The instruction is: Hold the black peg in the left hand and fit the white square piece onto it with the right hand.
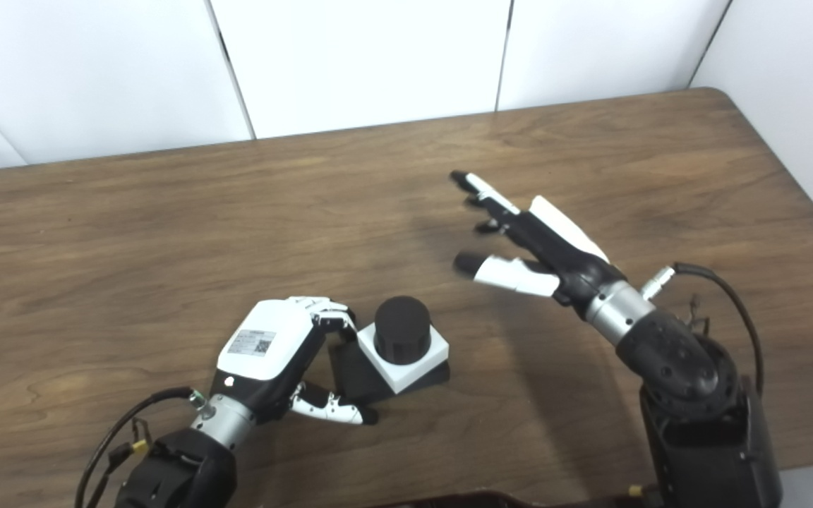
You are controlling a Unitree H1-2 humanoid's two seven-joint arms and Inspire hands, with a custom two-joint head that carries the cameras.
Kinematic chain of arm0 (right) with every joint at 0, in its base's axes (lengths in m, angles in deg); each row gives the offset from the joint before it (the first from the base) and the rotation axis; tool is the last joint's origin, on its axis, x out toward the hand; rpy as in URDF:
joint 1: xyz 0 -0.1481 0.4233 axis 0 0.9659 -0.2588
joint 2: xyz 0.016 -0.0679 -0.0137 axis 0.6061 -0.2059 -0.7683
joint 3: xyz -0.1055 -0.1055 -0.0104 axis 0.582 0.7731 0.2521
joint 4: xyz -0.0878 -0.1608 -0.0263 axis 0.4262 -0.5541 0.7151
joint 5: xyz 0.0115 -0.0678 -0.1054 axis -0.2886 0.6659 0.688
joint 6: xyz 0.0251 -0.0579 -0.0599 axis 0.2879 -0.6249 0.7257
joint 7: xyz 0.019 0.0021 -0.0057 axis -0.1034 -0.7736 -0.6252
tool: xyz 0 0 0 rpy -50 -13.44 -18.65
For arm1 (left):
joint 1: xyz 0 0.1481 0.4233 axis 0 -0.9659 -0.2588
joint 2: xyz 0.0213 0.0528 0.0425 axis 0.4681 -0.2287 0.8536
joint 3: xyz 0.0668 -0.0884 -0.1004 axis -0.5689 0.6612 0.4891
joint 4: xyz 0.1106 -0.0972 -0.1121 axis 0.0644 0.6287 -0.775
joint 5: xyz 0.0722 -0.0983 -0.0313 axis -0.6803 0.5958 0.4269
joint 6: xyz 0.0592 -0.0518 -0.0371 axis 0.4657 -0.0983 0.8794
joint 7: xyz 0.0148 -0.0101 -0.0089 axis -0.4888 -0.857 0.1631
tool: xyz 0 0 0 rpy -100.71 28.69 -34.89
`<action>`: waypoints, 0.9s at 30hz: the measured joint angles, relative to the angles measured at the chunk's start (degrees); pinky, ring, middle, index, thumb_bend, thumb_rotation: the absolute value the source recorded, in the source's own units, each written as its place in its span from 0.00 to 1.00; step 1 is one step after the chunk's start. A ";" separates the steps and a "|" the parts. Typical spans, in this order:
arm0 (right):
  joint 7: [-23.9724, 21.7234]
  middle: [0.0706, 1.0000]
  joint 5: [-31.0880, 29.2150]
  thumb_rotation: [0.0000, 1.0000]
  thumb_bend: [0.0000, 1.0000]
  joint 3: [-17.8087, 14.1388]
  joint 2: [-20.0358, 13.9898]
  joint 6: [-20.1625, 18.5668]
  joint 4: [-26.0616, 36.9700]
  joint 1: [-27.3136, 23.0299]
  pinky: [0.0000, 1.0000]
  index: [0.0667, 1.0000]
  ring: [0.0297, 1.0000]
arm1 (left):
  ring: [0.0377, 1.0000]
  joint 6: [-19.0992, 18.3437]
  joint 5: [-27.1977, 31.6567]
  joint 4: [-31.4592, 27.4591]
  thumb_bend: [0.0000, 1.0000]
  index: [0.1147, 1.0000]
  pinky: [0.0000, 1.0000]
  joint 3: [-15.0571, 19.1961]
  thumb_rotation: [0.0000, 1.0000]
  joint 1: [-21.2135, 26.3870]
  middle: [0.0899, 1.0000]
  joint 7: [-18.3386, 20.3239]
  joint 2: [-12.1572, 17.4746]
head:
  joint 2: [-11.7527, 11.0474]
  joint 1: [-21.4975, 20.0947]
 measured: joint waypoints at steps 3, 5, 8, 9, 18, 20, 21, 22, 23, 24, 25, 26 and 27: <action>2.24 1.00 -3.62 1.00 0.60 0.08 1.76 0.86 -2.23 0.93 1.00 1.00 1.00 | 0.79 0.11 -0.03 0.05 0.52 0.42 0.82 0.09 0.06 0.03 0.73 0.00 -0.03 | 0.00 0.52; 3.74 1.00 -4.27 1.00 0.61 0.18 1.82 0.90 -3.01 1.52 1.00 1.00 1.00 | 0.79 0.15 -0.08 0.07 0.52 0.42 0.82 0.19 0.07 0.02 0.72 -0.02 -0.04 | 0.00 0.53; 5.38 1.00 -4.72 1.00 0.62 0.39 1.49 0.89 -3.23 2.05 1.00 1.00 1.00 | 0.79 0.10 -0.46 0.07 0.78 0.54 0.81 0.39 0.35 0.01 0.73 -0.03 -0.01 | 0.00 0.53; 5.76 1.00 -4.86 1.00 0.61 0.48 1.23 0.89 -3.23 2.14 1.00 1.00 1.00 | 0.79 0.12 -0.59 0.06 0.83 0.58 0.82 0.40 0.41 0.02 0.73 -0.02 0.05 | 0.00 0.61; 7.69 1.00 -4.93 1.00 0.61 2.02 -0.77 0.76 -4.76 2.31 1.00 1.00 1.00 | 0.85 0.96 -2.63 0.05 0.97 0.75 0.86 0.29 0.55 0.35 0.80 1.28 1.16 | -0.97 2.20; 7.92 0.99 -4.89 1.00 0.62 2.39 -1.02 0.74 -5.36 2.59 1.00 1.00 1.00 | 0.86 0.96 -2.84 -0.14 1.00 0.81 0.87 0.37 0.60 0.46 0.83 2.31 1.38 | -1.23 2.72; 8.02 0.99 -4.86 1.00 0.63 2.59 -1.12 0.76 -5.48 2.82 1.00 1.00 1.00 | 0.87 0.96 -2.94 -0.17 1.00 0.82 0.87 0.44 0.61 0.53 0.83 2.83 1.56 | -1.40 2.98; 8.12 0.99 -4.82 1.00 0.63 2.76 -1.21 0.79 -5.63 2.97 1.00 1.00 1.00 | 0.87 0.97 -3.05 -0.30 1.00 0.84 0.88 0.55 0.62 0.56 0.85 3.24 1.84 | -1.58 3.60; 8.21 0.99 -4.81 1.00 0.63 2.84 -1.26 0.81 -5.78 3.01 1.00 1.00 1.00 | 0.88 0.97 -3.33 -0.59 1.00 0.85 0.88 0.69 0.63 0.62 0.86 3.76 2.06 | -1.67 3.86; 8.43 0.99 -4.81 1.00 0.63 2.82 -1.33 0.82 -5.88 3.09 1.00 1.00 1.00 | 0.89 0.97 -3.58 -1.09 1.00 0.86 0.88 0.89 0.63 0.76 0.86 4.90 2.37 | -1.67 3.87; 8.63 0.99 -4.88 1.00 0.63 2.79 -1.48 0.86 -5.91 3.20 1.00 1.00 1.00 | 0.89 0.99 -3.79 -1.33 1.00 0.88 0.89 1.07 0.63 0.93 0.87 5.75 2.75 | -1.93 4.30; 8.68 0.99 -5.03 1.00 0.62 2.74 -1.62 0.89 -5.98 3.27 1.00 1.00 1.00 | 0.90 1.05 -3.84 -1.65 1.00 0.89 0.89 1.31 0.64 1.14 0.89 6.67 3.20 | -2.02 4.48; 8.71 0.99 -5.20 1.00 0.62 2.74 -1.80 0.90 -6.09 3.31 1.00 1.00 1.00 | 0.90 1.08 -3.93 -2.12 1.00 0.89 0.90 1.62 0.64 1.38 0.89 7.58 3.76 | -2.02 4.48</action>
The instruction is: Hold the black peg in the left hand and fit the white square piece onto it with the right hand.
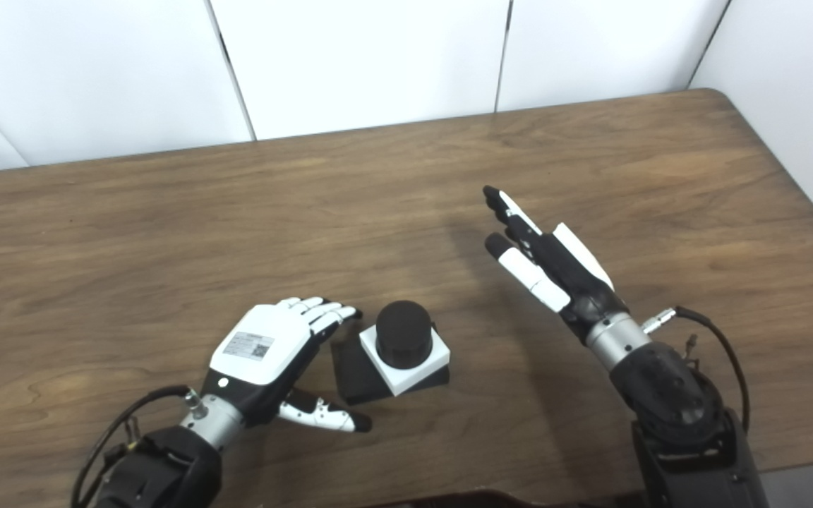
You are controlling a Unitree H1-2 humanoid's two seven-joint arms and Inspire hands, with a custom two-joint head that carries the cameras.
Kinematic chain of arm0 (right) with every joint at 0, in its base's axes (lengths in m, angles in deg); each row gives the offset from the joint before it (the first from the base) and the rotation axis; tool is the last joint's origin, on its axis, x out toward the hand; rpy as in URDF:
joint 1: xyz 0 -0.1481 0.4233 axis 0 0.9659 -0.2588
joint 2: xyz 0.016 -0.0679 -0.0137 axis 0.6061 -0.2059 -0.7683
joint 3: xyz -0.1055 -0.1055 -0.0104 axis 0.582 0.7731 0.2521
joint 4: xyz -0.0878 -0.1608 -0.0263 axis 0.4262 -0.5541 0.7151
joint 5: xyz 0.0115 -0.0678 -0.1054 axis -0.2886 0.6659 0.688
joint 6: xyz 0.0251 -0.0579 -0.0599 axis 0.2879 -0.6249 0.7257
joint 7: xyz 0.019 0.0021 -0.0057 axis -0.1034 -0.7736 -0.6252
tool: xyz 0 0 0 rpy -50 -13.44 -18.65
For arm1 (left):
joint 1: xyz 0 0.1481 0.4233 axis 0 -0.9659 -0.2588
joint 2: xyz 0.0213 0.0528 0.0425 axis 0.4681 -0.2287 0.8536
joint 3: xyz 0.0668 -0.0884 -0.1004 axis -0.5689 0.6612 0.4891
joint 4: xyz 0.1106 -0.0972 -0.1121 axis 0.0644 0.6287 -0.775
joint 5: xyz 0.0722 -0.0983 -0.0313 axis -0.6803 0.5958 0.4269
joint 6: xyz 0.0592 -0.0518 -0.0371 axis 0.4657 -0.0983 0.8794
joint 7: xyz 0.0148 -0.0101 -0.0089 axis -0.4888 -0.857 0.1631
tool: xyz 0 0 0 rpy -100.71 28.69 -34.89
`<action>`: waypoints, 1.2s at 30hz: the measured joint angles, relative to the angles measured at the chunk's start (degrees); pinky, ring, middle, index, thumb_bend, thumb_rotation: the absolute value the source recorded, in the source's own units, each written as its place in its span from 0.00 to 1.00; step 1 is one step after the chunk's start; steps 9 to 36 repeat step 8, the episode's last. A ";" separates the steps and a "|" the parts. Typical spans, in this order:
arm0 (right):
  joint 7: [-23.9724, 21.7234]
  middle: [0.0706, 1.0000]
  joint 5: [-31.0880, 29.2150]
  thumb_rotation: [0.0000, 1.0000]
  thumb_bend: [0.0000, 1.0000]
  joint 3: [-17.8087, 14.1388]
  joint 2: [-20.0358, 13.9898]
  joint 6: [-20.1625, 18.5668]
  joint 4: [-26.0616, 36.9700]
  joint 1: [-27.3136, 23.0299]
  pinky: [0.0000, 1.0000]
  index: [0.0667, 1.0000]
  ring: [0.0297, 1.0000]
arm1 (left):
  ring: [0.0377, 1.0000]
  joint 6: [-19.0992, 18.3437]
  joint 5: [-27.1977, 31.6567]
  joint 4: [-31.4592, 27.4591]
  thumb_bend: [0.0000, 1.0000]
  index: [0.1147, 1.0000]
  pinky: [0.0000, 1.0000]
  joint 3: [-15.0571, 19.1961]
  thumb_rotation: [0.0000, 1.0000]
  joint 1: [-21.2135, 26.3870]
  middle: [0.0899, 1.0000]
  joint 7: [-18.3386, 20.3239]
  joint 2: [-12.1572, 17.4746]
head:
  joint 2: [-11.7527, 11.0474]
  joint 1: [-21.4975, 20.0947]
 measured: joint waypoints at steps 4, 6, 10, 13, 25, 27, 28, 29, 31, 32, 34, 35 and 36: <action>0.32 0.99 -0.59 1.00 0.62 0.10 -0.87 0.17 -1.32 0.00 1.00 1.00 1.00 | 0.93 0.04 0.08 -1.75 1.00 0.92 0.92 2.57 0.62 0.42 0.92 4.39 2.43 | -0.35 0.53; 1.03 0.99 -0.56 1.00 0.62 0.21 -1.08 0.17 -1.60 0.02 1.00 1.00 1.00 | 0.93 -0.19 0.30 -3.24 1.00 0.93 0.91 4.03 0.62 0.32 0.92 6.88 3.47 | -0.44 0.70; 1.56 0.99 -0.58 1.00 0.63 0.39 -1.08 0.20 -1.62 -0.02 1.00 1.00 1.00 | 0.91 -0.52 1.70 -4.46 1.00 0.93 0.89 6.61 0.59 -0.31 0.91 9.02 4.05 | -0.70 1.05; 1.56 0.99 -0.58 1.00 0.63 0.39 -1.08 0.20 -1.62 -0.02 1.00 1.00 1.00 | 0.91 -0.52 1.70 -4.46 1.00 0.93 0.89 6.61 0.59 -0.31 0.91 9.02 4.05 | -0.70 1.05; 1.56 0.99 -0.58 1.00 0.63 0.39 -1.08 0.20 -1.62 -0.02 1.00 1.00 1.00 | 0.91 -0.52 1.70 -4.46 1.00 0.93 0.89 6.61 0.59 -0.31 0.91 9.02 4.05 | -0.70 1.05; 1.56 0.99 -0.58 1.00 0.63 0.39 -1.08 0.20 -1.62 -0.02 1.00 1.00 1.00 | 0.91 -0.52 1.70 -4.46 1.00 0.93 0.89 6.61 0.59 -0.31 0.91 9.02 4.05 | -0.70 1.05; 1.56 0.99 -0.58 1.00 0.63 0.39 -1.08 0.20 -1.62 -0.02 1.00 1.00 1.00 | 0.91 -0.52 1.70 -4.46 1.00 0.93 0.89 6.61 0.59 -0.31 0.91 9.02 4.05 | -0.70 1.05; 1.56 0.99 -0.58 1.00 0.63 0.39 -1.08 0.20 -1.62 -0.02 1.00 1.00 1.00 | 0.91 -0.52 1.70 -4.46 1.00 0.93 0.89 6.61 0.59 -0.31 0.91 9.02 4.05 | -0.70 1.05; 1.56 0.99 -0.58 1.00 0.63 0.39 -1.08 0.20 -1.62 -0.02 1.00 1.00 1.00 | 0.91 -0.52 1.70 -4.46 1.00 0.93 0.89 6.61 0.59 -0.31 0.91 9.02 4.05 | -0.70 1.05; 1.56 0.99 -0.58 1.00 0.63 0.39 -1.08 0.20 -1.62 -0.02 1.00 1.00 1.00 | 0.91 -0.52 1.70 -4.46 1.00 0.93 0.89 6.61 0.59 -0.31 0.91 9.02 4.05 | -0.70 1.05; 1.56 0.99 -0.58 1.00 0.63 0.39 -1.08 0.20 -1.62 -0.02 1.00 1.00 1.00 | 0.91 -0.52 1.70 -4.46 1.00 0.93 0.89 6.61 0.59 -0.31 0.91 9.02 4.05 | -0.70 1.05; 1.56 0.99 -0.58 1.00 0.63 0.39 -1.08 0.20 -1.62 -0.02 1.00 1.00 1.00 | 0.91 -0.52 1.70 -4.46 1.00 0.93 0.89 6.61 0.59 -0.31 0.91 9.02 4.05 | -0.70 1.05; 1.56 0.99 -0.58 1.00 0.63 0.39 -1.08 0.20 -1.62 -0.02 1.00 1.00 1.00 | 0.91 -0.52 1.70 -4.46 1.00 0.93 0.89 6.61 0.59 -0.31 0.91 9.02 4.05 | -0.70 1.05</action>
